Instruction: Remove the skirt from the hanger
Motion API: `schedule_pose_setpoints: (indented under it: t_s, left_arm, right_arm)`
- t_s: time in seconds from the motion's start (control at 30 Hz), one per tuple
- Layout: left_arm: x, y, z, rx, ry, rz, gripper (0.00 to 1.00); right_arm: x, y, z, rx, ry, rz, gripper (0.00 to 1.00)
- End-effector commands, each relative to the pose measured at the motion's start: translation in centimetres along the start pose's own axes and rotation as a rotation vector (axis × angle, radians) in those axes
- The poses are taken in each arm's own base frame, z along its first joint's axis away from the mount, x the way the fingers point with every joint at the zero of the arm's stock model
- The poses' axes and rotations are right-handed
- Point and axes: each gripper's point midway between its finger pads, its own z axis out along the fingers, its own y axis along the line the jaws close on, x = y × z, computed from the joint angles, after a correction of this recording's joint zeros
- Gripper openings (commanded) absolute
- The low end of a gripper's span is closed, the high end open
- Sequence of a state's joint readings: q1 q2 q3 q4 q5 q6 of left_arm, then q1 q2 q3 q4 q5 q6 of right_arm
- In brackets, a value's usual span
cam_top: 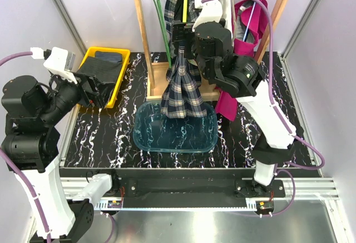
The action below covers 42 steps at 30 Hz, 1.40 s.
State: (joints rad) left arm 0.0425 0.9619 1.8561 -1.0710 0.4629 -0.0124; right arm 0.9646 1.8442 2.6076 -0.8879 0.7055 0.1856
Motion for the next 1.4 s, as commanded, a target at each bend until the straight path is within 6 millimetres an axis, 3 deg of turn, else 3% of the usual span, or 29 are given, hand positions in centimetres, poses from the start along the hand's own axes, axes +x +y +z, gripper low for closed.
schedule_pose_setpoints:
  t_s: [0.0,0.2,0.23,0.3,0.33,0.4,0.43,0.53,0.67,0.8,0.97,1.1,1.2,1.23,1.33,1.37]
  left_arm:
    - [-1.4,-0.1,0.1,0.007,-0.054,0.021,0.91]
    - [-0.9,0.0,-0.2,-0.003,-0.053,0.032,0.91]
    - [-0.8,-0.1,-0.3,-0.001,-0.052,0.033,0.91]
    - [-0.6,-0.1,-0.2,0.0,-0.047,0.03,0.91]
    - [-0.6,-0.1,-0.3,0.0,-0.051,0.032,0.91]
    - [-0.5,-0.1,-0.2,-0.001,-0.048,0.031,0.91]
    - [-0.4,-0.1,-0.3,-0.003,-0.05,0.031,0.91]
    - [-0.2,0.0,-0.2,-0.006,-0.047,0.03,0.91]
    - [0.1,0.1,-0.2,-0.01,-0.05,0.029,0.91]
    - [0.4,0.2,-0.2,-0.016,-0.053,0.032,0.91]
    - [1.1,0.4,0.4,-0.009,-0.046,0.029,0.91]
    - [1.9,0.8,1.0,-0.014,-0.034,0.023,0.91]
    - [2.4,1.1,1.2,-0.021,-0.03,0.02,0.91]
    - [2.5,1.2,1.3,-0.026,-0.031,0.021,0.91]
    - [2.8,1.4,1.5,-0.032,-0.03,0.02,0.91]
    - [2.9,1.6,1.5,-0.037,-0.029,0.041,0.91]
  right_arm:
    - [-1.5,-0.4,-1.2,-0.012,-0.034,0.03,1.0]
    - [-0.2,0.1,0.0,-0.057,-0.013,-0.125,1.0]
    - [-1.2,-0.2,0.0,-0.041,-0.037,-0.11,1.0]
    - [-0.9,0.3,0.9,-0.042,-0.036,-0.135,1.0]
    - [-2.4,0.2,0.7,-0.052,-0.072,-0.111,1.0]
    - [-2.6,0.6,1.5,-0.063,-0.084,-0.098,1.0]
    - [-3.7,0.2,1.6,-0.069,-0.111,-0.073,0.99]
    - [-3.8,0.0,3.4,-0.067,-0.127,-0.064,0.93]
    - [-3.2,-0.7,6.3,-0.066,-0.131,-0.04,0.9]
    - [-1.4,-1.0,9.5,-0.07,-0.101,-0.004,0.9]
    - [0.5,-1.0,12.3,-0.062,-0.087,0.0,0.89]
    - [0.7,-1.9,13.6,-0.045,-0.096,-0.005,0.85]
    - [0.8,-2.5,14.2,-0.034,-0.096,-0.008,0.73]
    - [1.0,-2.7,14.4,-0.032,-0.094,-0.009,0.61]
    - [1.1,-3.2,14.7,-0.016,-0.095,-0.02,0.41]
    - [0.9,-3.4,14.7,-0.009,-0.101,-0.026,0.26]
